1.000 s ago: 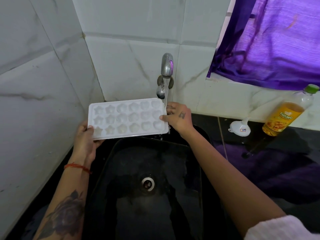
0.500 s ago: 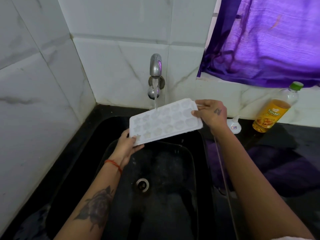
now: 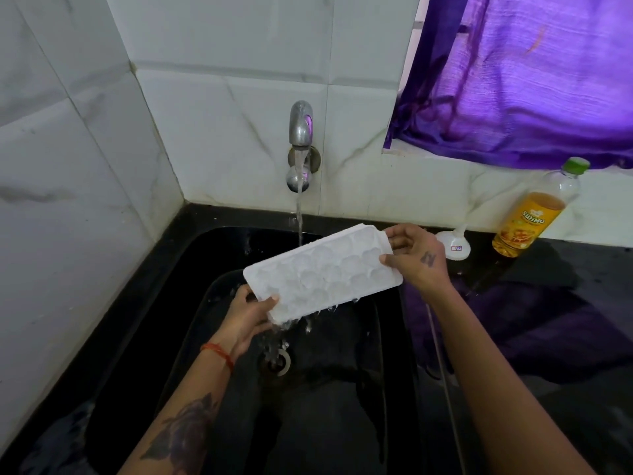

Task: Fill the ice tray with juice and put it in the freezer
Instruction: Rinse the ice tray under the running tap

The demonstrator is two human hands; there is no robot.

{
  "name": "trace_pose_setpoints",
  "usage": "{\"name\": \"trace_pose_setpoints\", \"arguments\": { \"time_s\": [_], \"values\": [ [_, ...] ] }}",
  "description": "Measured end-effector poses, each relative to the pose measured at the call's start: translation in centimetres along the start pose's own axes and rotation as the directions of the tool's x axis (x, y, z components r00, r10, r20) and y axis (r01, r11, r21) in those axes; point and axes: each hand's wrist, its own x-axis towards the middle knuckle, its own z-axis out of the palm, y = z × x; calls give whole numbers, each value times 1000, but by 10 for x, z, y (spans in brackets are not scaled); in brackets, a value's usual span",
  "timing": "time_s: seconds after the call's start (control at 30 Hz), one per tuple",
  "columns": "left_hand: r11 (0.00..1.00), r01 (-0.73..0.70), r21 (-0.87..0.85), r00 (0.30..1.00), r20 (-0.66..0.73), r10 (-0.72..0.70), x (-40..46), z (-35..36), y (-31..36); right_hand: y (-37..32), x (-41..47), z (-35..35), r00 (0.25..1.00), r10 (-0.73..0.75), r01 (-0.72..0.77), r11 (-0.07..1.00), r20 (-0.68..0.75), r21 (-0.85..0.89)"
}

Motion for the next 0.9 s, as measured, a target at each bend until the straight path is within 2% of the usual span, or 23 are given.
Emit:
{"name": "trace_pose_setpoints", "arguments": {
  "time_s": [0.13, 0.23, 0.33, 0.43, 0.6, 0.73, 0.8, 0.9],
  "values": [
    [991, -120, -65, 993, -24, 119, -2, -16, -7, -5, 5, 18, 997, -62, 65, 996, 43, -65],
    [969, -231, -92, 968, -122, 219, 0, -29, -9, -11, 15, 24, 984, -68, 101, 975, 165, -199],
    [936, -351, 20, 910, -227, 347, 2, -45, -10, -21, 29, 27, 956, -45, 118, 964, 291, -237],
    [889, -423, 176, 865, -216, 454, 3, -52, -8, -38, 46, 40, 965, -72, 129, 967, 250, -218],
    [883, -418, 214, 867, -197, 458, 6, -52, -10, -75, 79, 85, 937, -142, 224, 945, 319, -239],
    [911, -398, 110, 891, -191, 412, 7, -47, -7, -90, 104, 119, 883, -143, 337, 857, 447, -391],
    [906, -406, 120, 887, -185, 422, 8, -46, -4, -89, 114, 126, 883, -176, 393, 785, 436, -480],
    [900, -421, 112, 881, -184, 435, 10, -45, 1, -89, 123, 127, 869, -257, 483, 622, 422, -616]
  ]
}}
